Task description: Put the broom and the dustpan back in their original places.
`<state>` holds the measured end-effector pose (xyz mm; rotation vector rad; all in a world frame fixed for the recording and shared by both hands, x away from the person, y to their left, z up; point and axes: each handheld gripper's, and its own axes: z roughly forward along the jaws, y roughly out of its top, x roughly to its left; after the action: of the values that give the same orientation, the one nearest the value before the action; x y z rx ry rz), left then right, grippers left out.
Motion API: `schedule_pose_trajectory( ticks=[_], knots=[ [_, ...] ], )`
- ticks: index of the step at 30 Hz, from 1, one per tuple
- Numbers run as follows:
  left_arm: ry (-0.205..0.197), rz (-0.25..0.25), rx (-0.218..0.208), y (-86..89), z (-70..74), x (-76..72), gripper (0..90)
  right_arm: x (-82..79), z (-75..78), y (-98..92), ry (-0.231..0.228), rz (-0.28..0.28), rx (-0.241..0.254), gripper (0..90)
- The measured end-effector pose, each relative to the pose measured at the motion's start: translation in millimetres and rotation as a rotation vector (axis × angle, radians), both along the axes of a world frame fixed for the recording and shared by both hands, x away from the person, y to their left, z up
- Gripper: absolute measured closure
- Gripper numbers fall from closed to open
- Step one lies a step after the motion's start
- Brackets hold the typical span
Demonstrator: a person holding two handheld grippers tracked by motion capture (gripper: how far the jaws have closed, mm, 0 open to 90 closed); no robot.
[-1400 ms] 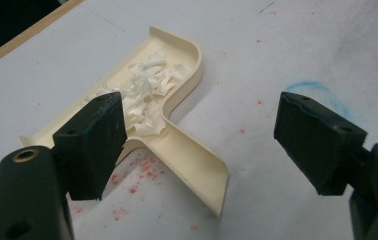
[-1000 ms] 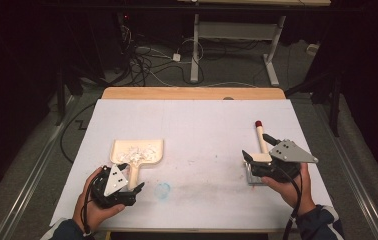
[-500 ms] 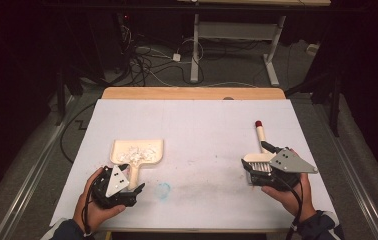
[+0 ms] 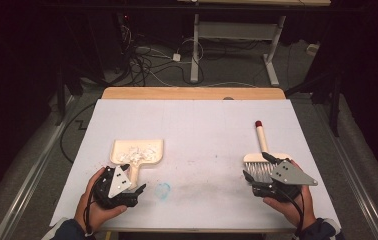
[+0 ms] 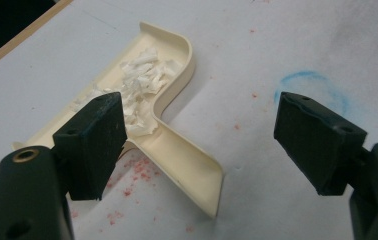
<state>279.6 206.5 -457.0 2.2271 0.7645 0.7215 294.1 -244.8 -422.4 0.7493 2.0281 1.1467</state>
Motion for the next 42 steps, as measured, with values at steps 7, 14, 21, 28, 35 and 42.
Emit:
schedule_pose_trajectory(
  ticks=[7, 14, 21, 28, 35, 42],
  knots=[
    [0.007, -0.012, -0.004, -0.5, -1.9, 1.9, 20.2, -9.6, -22.0, 2.8, 0.039, 0.001, -0.048, 21.7],
    [0.007, -0.026, 0.017, -4.0, -3.2, -0.5, 20.2, -18.9, -32.8, 2.9, 0.040, 0.028, -0.071, 21.9],
    [-0.005, -0.033, 0.027, -4.9, -2.4, -2.8, 19.5, -20.6, -29.5, 1.2, 0.029, 0.018, -0.054, 21.6],
    [-0.004, -0.023, 0.030, -4.1, -2.2, -3.5, 18.8, -24.0, -25.8, 4.7, 0.012, 0.021, -0.055, 21.5],
    [0.009, -0.017, 0.012, -4.6, -2.4, -1.1, 18.8, -22.3, -27.2, 5.1, 0.029, 0.028, -0.057, 21.5],
    [0.004, -0.026, 0.033, -7.5, -3.2, -2.1, 18.8, -24.1, -26.4, 5.7, 0.020, 0.031, -0.066, 21.5]
  ],
)
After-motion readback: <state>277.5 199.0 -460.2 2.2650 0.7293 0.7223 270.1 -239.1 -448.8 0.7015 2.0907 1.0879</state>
